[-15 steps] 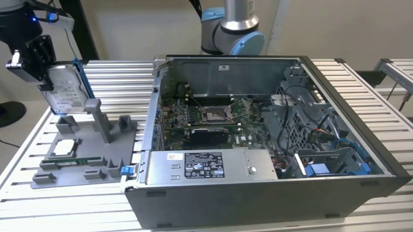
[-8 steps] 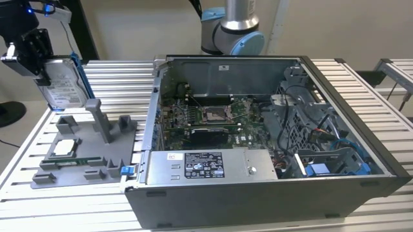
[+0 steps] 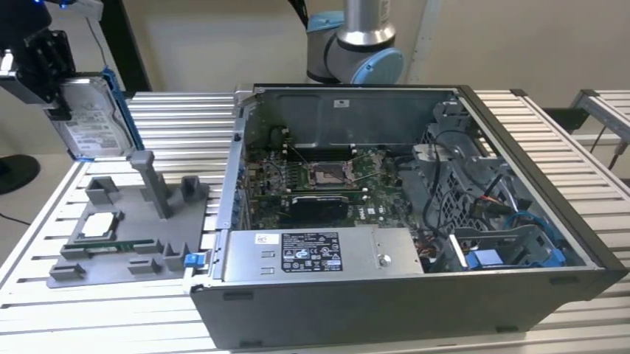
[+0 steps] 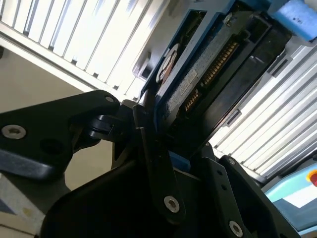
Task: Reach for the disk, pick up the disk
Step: 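Pick up the disk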
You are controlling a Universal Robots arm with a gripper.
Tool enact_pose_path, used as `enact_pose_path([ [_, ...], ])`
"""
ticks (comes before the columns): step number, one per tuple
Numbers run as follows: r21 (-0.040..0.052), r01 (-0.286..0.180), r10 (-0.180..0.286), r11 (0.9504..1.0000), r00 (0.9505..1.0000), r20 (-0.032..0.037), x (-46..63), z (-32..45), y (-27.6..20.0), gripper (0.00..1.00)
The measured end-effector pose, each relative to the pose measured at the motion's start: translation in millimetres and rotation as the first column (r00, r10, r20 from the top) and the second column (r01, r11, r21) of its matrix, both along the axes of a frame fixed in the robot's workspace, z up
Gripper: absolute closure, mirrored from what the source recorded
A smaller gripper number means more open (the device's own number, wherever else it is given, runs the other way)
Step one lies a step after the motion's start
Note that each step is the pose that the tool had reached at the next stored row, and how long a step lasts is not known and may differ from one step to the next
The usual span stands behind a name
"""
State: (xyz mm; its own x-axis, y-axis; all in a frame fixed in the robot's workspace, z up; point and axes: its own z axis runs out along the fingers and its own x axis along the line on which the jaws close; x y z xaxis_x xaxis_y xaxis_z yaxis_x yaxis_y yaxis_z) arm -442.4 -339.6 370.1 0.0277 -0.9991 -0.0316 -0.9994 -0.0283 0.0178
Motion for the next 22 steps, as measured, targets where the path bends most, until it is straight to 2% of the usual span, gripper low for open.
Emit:
enact_pose_path([
  [16,0.0,0.0,0.0,1.0,1.0,-0.0001,0.0,37.3,0.0,1.0],
  [17,0.0,0.0,0.0,1.0,1.0,0.0,0.0,42.3,0.0,1.0],
  [22,0.0,0.0,0.0,1.0,1.0,0.0,0.0,54.1,0.0,1.0],
])
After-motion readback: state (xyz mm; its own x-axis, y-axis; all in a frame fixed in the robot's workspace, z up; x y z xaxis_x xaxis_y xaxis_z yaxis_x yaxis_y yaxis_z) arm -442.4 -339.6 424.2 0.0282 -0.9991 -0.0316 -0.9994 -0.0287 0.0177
